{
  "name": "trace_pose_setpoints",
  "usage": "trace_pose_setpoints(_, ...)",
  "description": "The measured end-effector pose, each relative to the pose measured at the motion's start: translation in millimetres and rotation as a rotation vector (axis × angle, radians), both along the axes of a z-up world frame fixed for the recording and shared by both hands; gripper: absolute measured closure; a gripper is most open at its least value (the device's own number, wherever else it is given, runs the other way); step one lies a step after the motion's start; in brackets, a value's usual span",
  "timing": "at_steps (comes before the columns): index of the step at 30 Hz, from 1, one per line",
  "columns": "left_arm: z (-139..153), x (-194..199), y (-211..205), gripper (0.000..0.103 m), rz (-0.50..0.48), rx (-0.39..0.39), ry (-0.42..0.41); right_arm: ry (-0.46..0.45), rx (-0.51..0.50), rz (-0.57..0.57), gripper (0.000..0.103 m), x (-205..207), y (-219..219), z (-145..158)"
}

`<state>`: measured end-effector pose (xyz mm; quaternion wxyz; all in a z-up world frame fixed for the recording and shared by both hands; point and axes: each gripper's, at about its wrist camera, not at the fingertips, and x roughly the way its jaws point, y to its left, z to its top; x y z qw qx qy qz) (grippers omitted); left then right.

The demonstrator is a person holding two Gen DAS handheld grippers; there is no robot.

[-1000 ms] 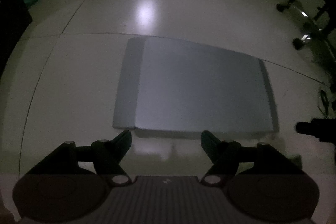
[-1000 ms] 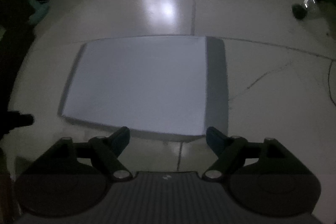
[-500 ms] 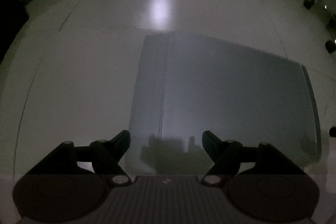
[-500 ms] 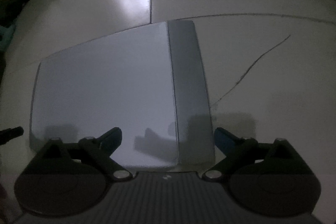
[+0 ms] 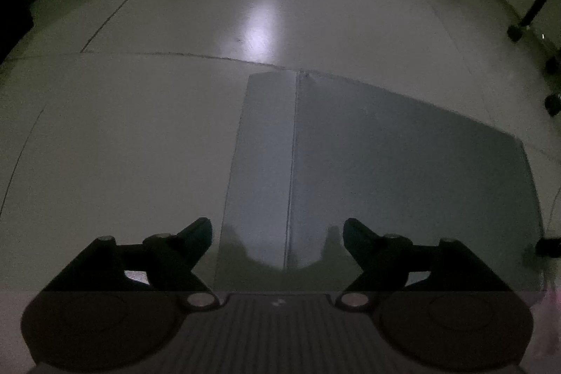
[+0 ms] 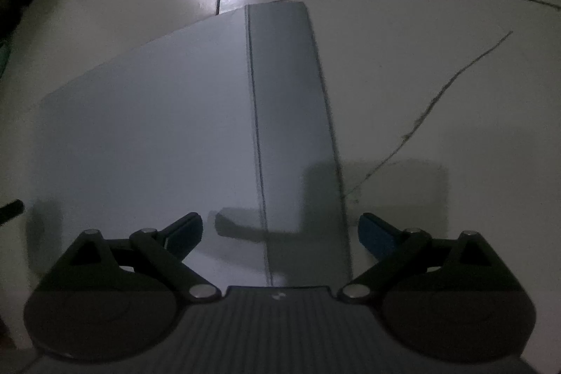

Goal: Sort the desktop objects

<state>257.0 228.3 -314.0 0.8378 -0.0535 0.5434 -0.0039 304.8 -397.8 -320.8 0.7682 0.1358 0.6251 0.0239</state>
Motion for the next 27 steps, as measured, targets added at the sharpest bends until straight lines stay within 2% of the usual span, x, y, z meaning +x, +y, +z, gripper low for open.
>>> trace_pose_setpoints(3,-4,-1,-8,0.022,-0.026,0.026,-0.007,-0.005,0.0,0.022,0.0,1,4,-2)
trace_pose_setpoints(6,-9,-5,-13,0.021,-0.038,0.028,0.013,-0.005,-0.04,0.059,0.0,0,11,-4)
trace_pose_setpoints(8,-11,-8,-17,0.017,-0.051,0.064,0.01,-0.007,-0.057,0.071,0.0,-4,14,-3)
trace_pose_setpoints(12,-11,-15,-19,0.017,-0.05,0.162,-0.035,-0.023,-0.027,0.065,0.0,-10,7,-1)
trace_pose_setpoints(13,-10,-18,-18,0.017,-0.04,0.162,-0.038,-0.027,-0.017,0.061,0.0,-10,3,0)
trace_pose_setpoints(18,-25,-9,-14,0.016,-0.004,-0.024,0.027,-0.032,-0.009,0.059,0.0,-12,2,0)
trace_pose_setpoints(19,-27,-11,-16,0.013,-0.009,-0.031,0.029,-0.029,0.001,0.064,0.0,-12,2,0)
trace_pose_setpoints(21,-26,-14,-22,0.014,-0.029,0.015,0.001,-0.023,0.006,0.083,0.0,-5,3,-6)
trace_pose_setpoints(25,-17,-21,-27,0.015,-0.04,0.211,-0.102,-0.031,0.064,0.112,0.0,-6,-1,-7)
trace_pose_setpoints(26,-16,-22,-26,0.015,-0.045,0.243,-0.114,-0.035,0.075,0.112,0.0,-8,-2,-7)
trace_pose_setpoints(27,-17,-21,-24,0.015,-0.052,0.237,-0.108,-0.039,0.079,0.112,0.0,-10,-4,-7)
